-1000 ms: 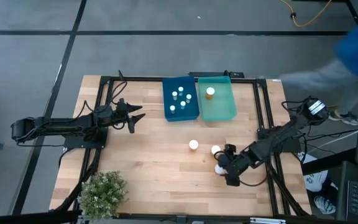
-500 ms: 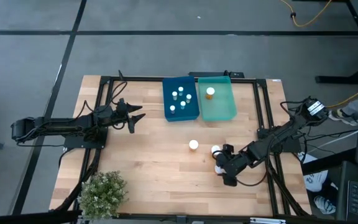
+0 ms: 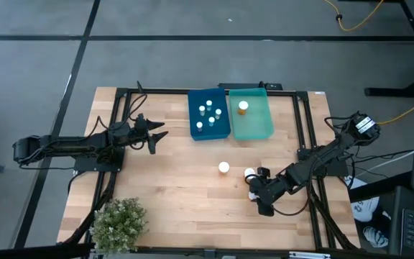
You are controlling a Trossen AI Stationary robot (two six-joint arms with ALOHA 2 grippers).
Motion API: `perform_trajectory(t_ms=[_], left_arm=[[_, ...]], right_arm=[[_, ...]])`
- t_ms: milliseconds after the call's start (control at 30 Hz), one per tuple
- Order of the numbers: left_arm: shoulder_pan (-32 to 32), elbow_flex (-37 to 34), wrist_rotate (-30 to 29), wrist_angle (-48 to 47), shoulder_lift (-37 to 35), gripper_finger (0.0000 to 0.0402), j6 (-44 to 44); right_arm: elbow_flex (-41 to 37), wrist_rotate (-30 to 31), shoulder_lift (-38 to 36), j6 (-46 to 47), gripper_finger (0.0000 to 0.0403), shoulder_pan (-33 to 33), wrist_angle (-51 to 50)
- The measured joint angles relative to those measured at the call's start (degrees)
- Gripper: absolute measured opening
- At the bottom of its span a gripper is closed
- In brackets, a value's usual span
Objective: Pick and place medicine bottles into bin by pill shape (circle, oval)
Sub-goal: Put the orange pill bottle on the green bin
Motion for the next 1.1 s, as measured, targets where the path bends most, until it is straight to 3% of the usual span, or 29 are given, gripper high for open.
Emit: perform_trajectory(t_ms=[300, 567, 867, 1100], left_arm=[[0.0, 0.0, 0.0, 0.0, 0.0, 0.0208, 0.0], [0.0, 0.0, 0.0, 0.0, 0.0, 0.0208, 0.0], [0.0, 0.0, 0.0, 0.0, 0.0, 0.0208, 0.0], [0.0, 0.0, 0.0, -0.1, 0.0, 0.0208, 0.0]], right_arm=[[1.7, -0.9, -0.1, 4.2, 0.021, 0.0, -1.1], [15.1, -0.4, -0.1, -1.6, 0.0207, 0.0, -16.0], [32.8, 15.7, -0.2, -8.8, 0.0207, -3.1, -43.3], [35.7, 24.9, -4.5, -13.4, 0.0207, -14.1, -55.2]])
